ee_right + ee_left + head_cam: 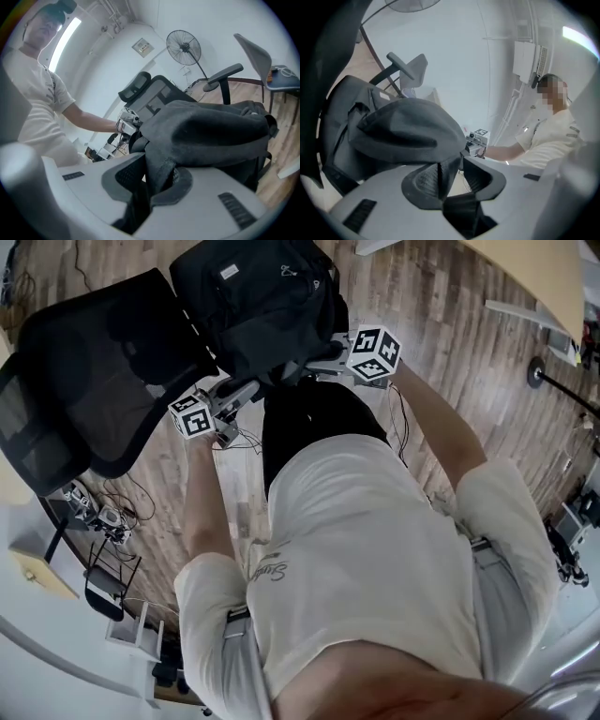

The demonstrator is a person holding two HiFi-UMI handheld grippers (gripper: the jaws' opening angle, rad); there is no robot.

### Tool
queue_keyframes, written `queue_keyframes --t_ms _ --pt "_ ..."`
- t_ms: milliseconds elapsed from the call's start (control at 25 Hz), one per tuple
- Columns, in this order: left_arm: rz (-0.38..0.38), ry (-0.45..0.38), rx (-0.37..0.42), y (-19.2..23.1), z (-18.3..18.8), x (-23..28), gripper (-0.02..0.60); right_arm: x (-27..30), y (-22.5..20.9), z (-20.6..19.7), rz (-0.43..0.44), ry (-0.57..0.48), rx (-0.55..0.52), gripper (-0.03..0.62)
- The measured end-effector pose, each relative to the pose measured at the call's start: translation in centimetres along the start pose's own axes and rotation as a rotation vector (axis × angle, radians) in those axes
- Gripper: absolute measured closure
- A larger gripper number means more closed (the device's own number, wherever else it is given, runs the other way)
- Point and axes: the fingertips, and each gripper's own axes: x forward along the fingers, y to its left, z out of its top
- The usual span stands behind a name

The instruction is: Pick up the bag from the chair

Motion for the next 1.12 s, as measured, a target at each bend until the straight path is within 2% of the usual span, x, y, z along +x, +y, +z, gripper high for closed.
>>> queue_keyframes --t_ms 80,160,360,480,600,760,960,1120 --pt "0.034 -0.046 0.077 0.1 2.1 -0.2 0.436 0.0 -0.2 2.2 -0.012 -0.050 0.026 0.562" --pt "0.053 -0.047 0.136 0.2 3.0 0.1 0.436 0.1 -0.1 3.7 -0.017 -0.055 0.028 0.562" --pt "-0.005 0.005 0.138 0.2 3.8 0.7 0.459 0.7 -0.7 5.2 -0.049 -0.022 0.047 0.563" --pt "-0.008 0.016 0.155 -0.1 4.3 0.6 0.471 0.5 -0.9 5.4 -0.093 -0.034 0.067 0.565" --pt "-0.013 0.027 0.198 -1.1 5.1 0.8 0.502 -0.3 -1.0 5.9 -0.130 -0.064 0.075 0.566" --pt "-0.011 0.061 0.289 -3.6 6.1 1.2 0.519 -2.2 -0.1 6.4 -0.134 -0.103 0.091 0.566" --pt "-0.015 0.033 0.410 -7.3 10.0 0.8 0.526 -4.5 1.5 10.1 -0.108 -0.185 0.037 0.566" --pt "0.009 -0.003 0.476 -9.6 12.5 0.9 0.526 -6.5 2.4 12.9 -0.128 -0.257 -0.042 0.566"
